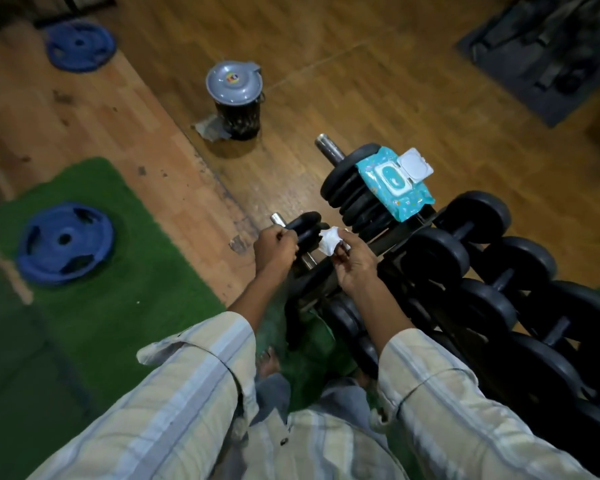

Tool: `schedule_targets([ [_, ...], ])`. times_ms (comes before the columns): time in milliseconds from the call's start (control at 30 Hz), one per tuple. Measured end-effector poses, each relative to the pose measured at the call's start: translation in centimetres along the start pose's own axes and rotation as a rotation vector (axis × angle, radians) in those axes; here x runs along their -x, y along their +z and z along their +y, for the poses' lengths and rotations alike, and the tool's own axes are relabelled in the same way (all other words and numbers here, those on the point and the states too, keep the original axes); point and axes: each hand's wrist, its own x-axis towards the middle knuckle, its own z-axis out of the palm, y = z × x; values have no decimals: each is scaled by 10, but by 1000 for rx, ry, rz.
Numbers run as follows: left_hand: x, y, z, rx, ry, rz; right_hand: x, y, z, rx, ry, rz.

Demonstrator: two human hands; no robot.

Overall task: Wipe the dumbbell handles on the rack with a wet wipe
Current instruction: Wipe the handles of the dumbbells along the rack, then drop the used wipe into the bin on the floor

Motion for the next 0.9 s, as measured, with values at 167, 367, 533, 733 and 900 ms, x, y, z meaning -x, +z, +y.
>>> schedule_targets([
  [167,-12,-52,13,22,34,42,29,28,19,3,46,-31],
  [367,-37,-90,46,104,39,96,33,90,18,102,34,-133],
  [533,-70,-116,70,148,44,129,33,164,8,98,36,-243],
  [733,-141,-151,95,150,70,165,13,250,6,71,30,-318],
  [900,-202,-184,135,102,41,189,-10,329,-3,80,31,-285],
])
